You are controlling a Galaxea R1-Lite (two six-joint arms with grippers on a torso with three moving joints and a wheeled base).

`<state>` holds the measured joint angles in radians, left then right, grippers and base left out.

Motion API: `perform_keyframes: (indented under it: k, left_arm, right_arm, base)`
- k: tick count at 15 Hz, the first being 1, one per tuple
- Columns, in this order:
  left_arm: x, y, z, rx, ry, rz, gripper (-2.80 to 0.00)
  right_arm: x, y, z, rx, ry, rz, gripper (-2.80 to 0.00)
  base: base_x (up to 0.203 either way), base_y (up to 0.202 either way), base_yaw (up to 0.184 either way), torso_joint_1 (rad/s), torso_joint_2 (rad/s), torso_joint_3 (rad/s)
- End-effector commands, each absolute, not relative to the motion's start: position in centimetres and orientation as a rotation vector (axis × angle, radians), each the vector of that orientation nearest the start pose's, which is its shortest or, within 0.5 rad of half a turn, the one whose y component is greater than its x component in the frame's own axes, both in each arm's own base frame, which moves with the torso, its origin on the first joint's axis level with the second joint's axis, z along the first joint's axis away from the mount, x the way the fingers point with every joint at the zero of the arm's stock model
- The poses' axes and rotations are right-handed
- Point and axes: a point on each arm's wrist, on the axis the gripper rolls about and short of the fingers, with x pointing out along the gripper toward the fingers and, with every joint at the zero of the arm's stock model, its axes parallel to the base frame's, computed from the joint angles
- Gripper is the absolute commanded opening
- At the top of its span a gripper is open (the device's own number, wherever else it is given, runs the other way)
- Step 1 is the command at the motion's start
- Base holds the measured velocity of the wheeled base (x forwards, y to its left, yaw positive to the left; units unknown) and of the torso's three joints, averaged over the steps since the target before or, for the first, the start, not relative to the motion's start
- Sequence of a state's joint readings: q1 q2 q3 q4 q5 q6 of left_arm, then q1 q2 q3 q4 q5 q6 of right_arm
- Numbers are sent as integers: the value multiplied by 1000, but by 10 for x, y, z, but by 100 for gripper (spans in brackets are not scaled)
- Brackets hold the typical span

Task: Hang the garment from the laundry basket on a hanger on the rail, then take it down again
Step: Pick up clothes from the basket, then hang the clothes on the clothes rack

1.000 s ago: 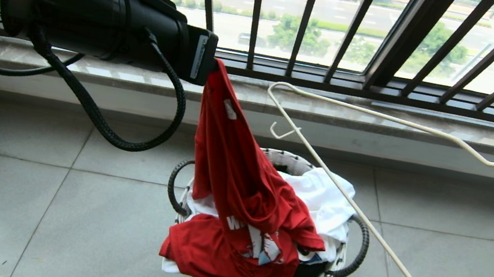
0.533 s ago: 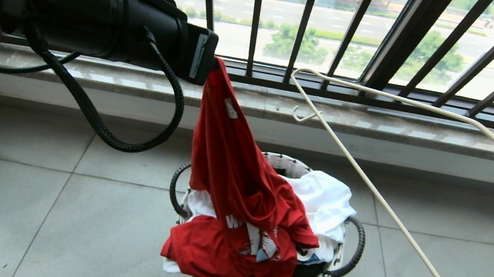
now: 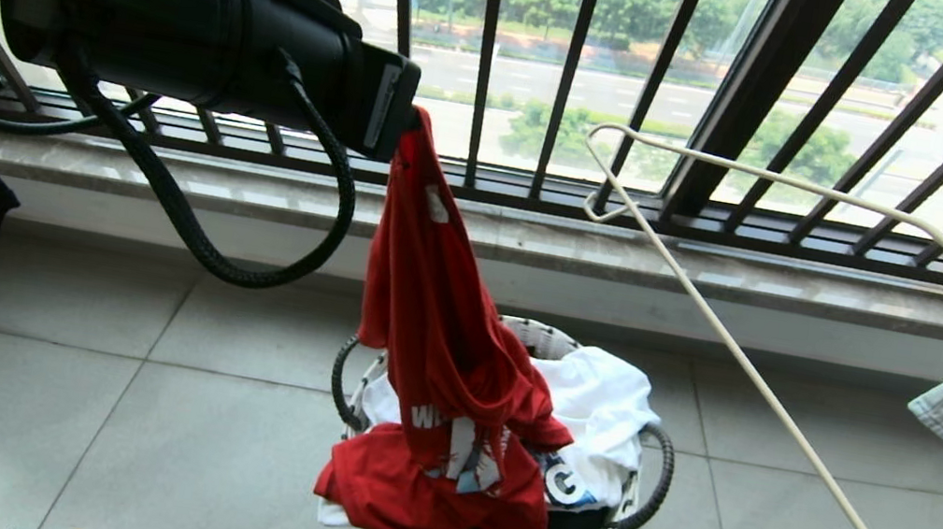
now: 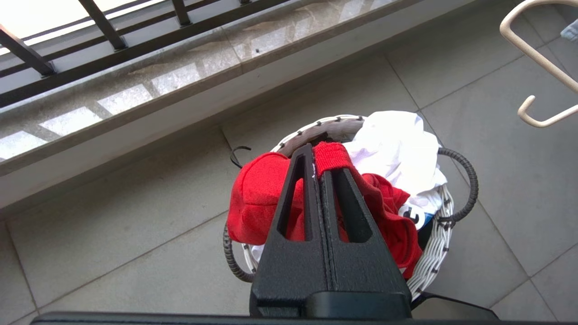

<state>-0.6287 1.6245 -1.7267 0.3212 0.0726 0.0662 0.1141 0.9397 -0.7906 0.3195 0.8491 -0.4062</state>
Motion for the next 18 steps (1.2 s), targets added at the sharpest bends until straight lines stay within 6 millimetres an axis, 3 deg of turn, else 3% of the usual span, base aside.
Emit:
perform_keyframes:
  k: [1,18]
  left_arm:
    - [232,-167,369,143,197,-560,-280]
    - [241,-172,357,166,228,-559,-280]
  right_arm:
    - [94,26,249,-192,251,1006,-280]
    - [102,24,253,-150,223,958,-280]
  base:
    - [0,0,0,-2,4,205]
    - [0,0,0,2,2,191]
